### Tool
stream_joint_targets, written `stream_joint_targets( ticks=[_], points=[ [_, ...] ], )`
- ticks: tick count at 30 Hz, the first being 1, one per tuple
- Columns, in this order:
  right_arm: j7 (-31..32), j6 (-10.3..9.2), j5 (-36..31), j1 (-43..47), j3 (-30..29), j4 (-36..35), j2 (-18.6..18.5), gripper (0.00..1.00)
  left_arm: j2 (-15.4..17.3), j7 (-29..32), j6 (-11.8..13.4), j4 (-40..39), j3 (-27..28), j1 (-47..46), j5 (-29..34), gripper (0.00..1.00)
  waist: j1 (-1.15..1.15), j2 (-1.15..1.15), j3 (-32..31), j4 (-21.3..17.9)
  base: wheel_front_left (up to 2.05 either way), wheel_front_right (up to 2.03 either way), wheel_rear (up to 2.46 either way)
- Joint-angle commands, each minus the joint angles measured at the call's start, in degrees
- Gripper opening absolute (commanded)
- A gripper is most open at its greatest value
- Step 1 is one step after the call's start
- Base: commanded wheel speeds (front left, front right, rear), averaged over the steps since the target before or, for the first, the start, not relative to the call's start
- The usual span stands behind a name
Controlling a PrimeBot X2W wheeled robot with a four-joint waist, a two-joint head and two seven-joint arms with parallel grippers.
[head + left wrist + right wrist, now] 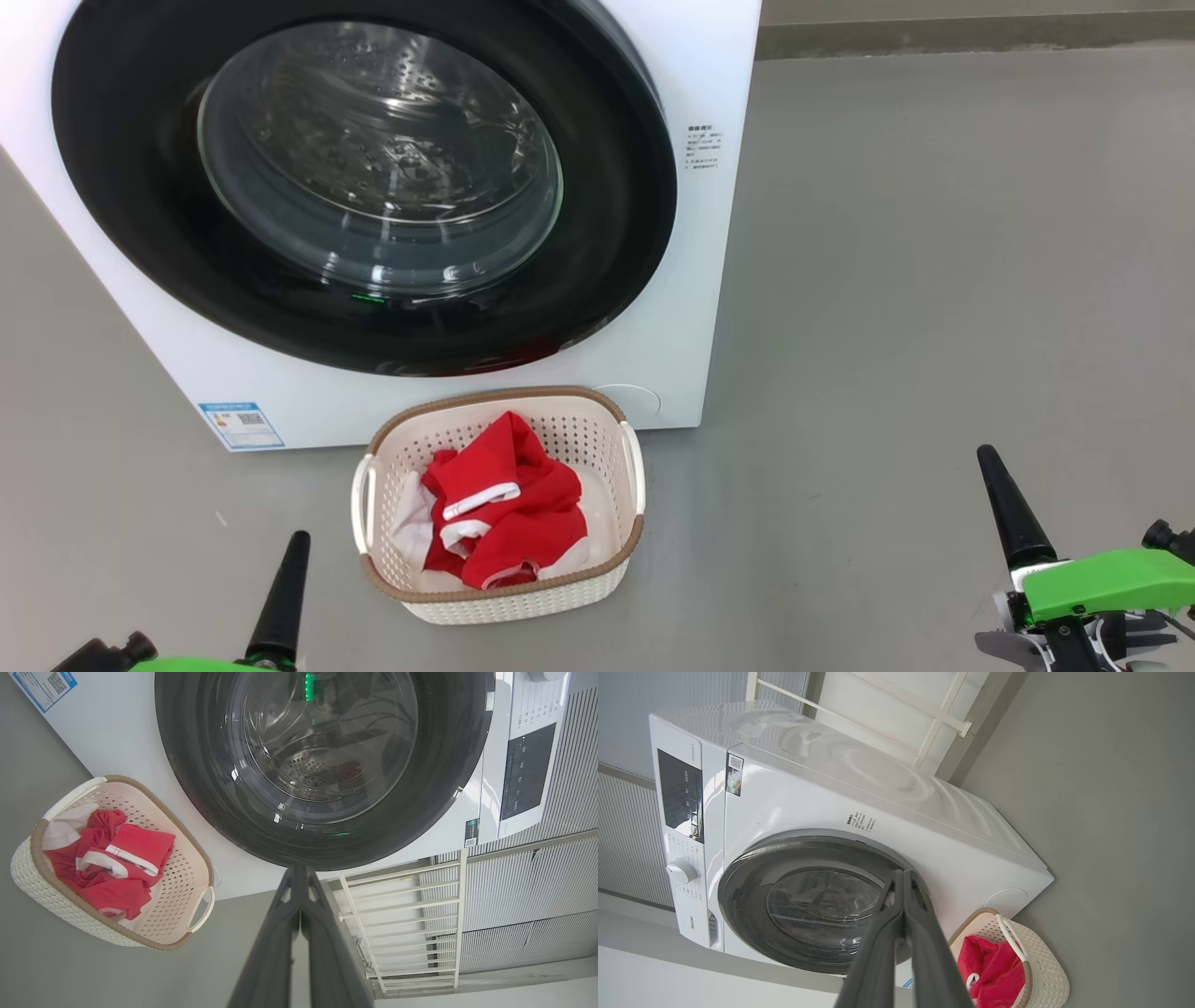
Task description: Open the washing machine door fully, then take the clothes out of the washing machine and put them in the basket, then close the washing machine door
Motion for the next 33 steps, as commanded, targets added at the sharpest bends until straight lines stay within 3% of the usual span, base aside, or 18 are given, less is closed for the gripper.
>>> stream_joint_targets(
  ticks=[1, 26, 33],
  points=[
    [0.40, -0.01, 1.62, -2.83, 0.69, -1.35, -0.86, 0.00, 0.42, 0.49, -0.87, -0.97, 1.87, -2.68, -1.46, 0.00, 0.00, 0.00, 0.00, 0.03, 0.00, 0.00, 0.00],
    [4.53, -0.05, 17.34, -3.60, 0.04, -0.94, -1.08, 0.00, 0.27, 4.45, -2.31, 1.01, 3.42, -4.47, -15.78, 0.00, 0.00, 0.00, 0.01, 0.56, 0.00, 0.00, 0.00],
    [4.58, -0.05, 17.52, -3.61, 0.03, -0.94, -1.08, 0.00, 0.27, 4.49, -2.33, 1.03, 3.44, -4.49, -15.95, 0.00, 0.00, 0.00, 0.01, 0.57, 0.00, 0.00, 0.00]
  ],
)
